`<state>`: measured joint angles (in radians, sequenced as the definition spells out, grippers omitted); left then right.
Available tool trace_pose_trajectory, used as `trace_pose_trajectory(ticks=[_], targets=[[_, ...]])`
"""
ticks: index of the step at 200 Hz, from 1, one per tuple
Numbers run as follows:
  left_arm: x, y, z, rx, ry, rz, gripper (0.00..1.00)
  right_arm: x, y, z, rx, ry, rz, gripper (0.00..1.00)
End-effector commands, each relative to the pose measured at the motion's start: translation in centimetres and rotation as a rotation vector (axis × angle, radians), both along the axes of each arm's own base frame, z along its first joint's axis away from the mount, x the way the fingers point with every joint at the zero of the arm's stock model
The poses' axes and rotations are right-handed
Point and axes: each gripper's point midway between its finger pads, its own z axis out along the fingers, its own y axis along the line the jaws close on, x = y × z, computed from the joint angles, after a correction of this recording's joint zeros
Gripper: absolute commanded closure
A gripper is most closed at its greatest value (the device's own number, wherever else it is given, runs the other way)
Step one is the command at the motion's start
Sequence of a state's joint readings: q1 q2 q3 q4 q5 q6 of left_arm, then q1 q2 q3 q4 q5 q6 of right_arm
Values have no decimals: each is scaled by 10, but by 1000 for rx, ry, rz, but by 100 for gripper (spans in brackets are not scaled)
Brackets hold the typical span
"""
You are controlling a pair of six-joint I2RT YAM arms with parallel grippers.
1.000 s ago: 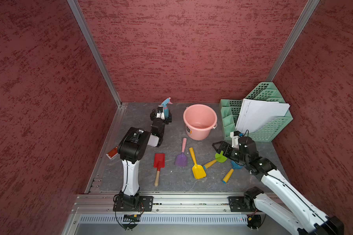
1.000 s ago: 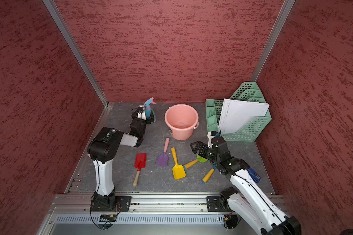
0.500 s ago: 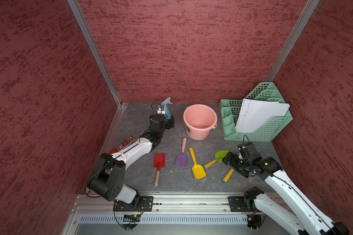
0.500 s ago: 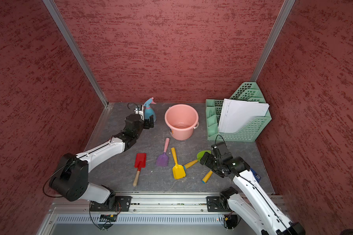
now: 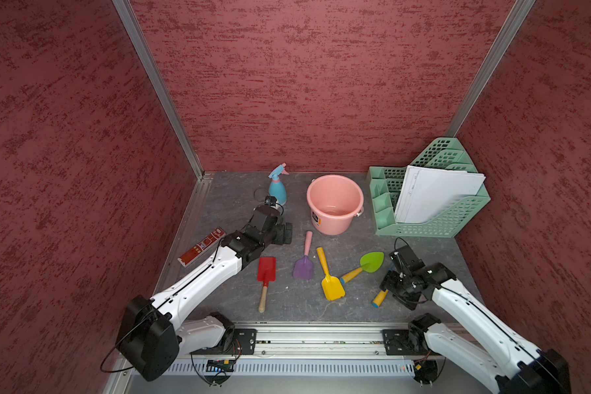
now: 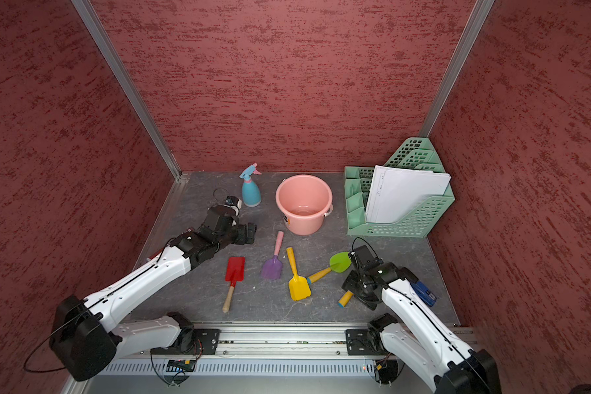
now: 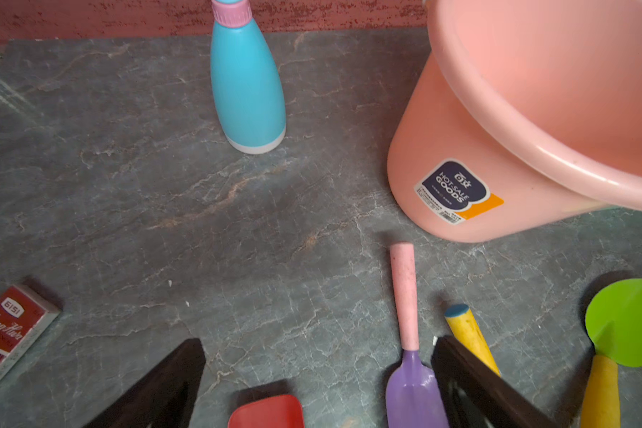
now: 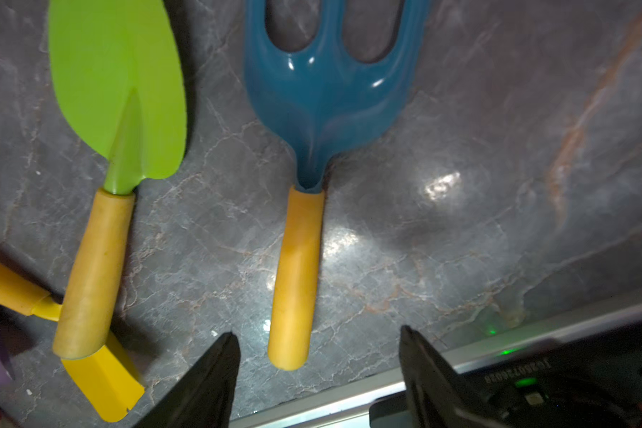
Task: Organize the gardening tools
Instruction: Pick up the gardening tool from the center of the board.
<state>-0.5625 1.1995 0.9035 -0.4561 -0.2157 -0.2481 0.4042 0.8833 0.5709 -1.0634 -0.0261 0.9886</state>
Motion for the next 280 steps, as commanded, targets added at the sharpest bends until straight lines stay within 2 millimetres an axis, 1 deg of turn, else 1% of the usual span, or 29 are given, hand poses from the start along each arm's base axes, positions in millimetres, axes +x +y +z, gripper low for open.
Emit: trace_pose_trajectory(ticks=[1,21,57,96,156,170,194,240,266,276,280], targets=[[-17,4,-16,2,74,3,0,16,0,2,-12,-64,-35,30],[-21,4,-20,2,87,1,0,26,3,-1,-12,-65,-29,35],[-24,3,-25,8,101,-6,0,39,9,-12,-15,-38,-7,35],[-23,3,-34,26,120,-12,0,37,2,-26,-41,8,-19,37],[-21,-1,-44,30,144,-18,0,37,0,-47,-15,49,-51,45],[-21,-2,-44,29,145,-19,0,39,1,-48,-15,59,-47,47],[-21,-1,-44,33,145,-19,0,41,4,-52,-5,76,-49,56],[-21,2,-43,39,140,-4,0,38,7,-54,14,91,-72,83],[-21,2,-42,41,138,-2,0,37,5,-48,13,77,-87,95],[-20,2,-42,41,137,-2,0,38,4,-42,13,55,-92,100],[-21,3,-42,41,137,-1,0,39,3,-39,11,45,-94,100]])
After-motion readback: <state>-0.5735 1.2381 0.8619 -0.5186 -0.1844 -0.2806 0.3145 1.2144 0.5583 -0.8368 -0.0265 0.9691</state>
